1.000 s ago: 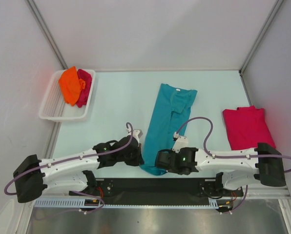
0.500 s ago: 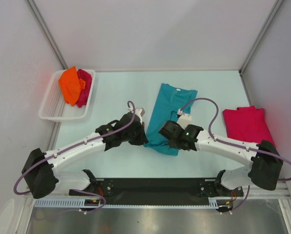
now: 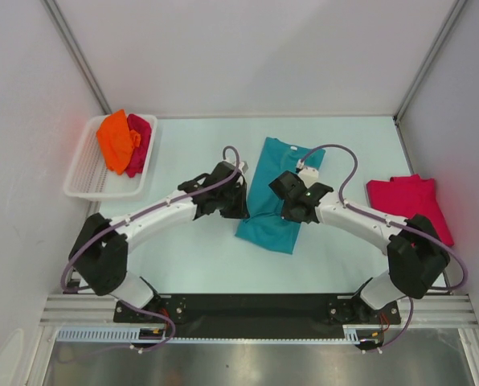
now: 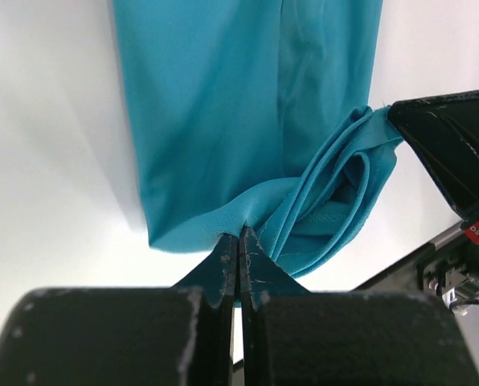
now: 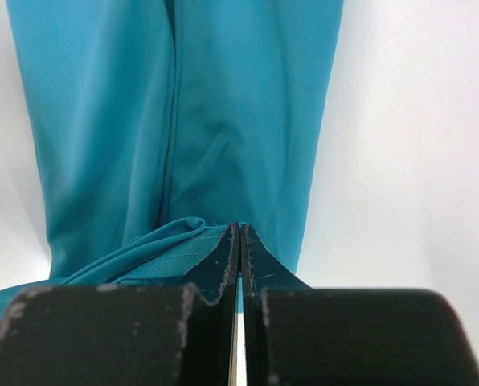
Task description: Fold and stack the t-shirts
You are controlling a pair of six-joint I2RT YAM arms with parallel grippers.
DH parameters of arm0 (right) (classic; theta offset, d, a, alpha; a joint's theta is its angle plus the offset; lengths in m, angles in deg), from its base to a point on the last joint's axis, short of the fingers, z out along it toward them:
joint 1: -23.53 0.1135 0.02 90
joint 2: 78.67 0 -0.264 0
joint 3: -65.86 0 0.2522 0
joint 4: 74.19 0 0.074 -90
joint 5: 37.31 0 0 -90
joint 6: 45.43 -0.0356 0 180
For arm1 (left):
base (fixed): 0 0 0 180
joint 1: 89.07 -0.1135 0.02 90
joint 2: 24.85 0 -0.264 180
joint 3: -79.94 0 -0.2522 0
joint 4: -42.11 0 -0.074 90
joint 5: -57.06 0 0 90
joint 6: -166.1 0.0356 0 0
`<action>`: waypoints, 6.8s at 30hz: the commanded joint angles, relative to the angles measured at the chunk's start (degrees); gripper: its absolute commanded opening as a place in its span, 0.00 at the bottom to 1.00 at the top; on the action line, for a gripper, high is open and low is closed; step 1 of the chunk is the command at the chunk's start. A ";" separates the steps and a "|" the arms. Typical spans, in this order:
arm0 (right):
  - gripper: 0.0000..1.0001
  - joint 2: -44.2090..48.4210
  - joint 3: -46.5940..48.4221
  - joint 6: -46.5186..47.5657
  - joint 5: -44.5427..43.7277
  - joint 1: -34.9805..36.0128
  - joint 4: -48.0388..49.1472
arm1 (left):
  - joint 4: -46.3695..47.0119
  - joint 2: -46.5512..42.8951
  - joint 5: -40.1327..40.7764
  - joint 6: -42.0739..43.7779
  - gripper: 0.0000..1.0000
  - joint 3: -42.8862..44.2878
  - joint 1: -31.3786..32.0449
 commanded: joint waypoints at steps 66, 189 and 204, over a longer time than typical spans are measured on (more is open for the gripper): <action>0.36 -5.44 6.55 2.03 -11.36 -9.87 4.68 | -5.11 21.24 -5.21 6.07 0.99 21.80 -11.37; 0.08 -8.25 -10.32 -11.51 -5.40 4.81 1.34 | 9.30 19.91 -10.65 3.34 0.65 1.76 -1.87; 0.00 -5.26 -12.96 -12.73 -7.15 8.06 2.49 | 8.07 15.17 -11.18 3.78 0.00 -0.52 -1.87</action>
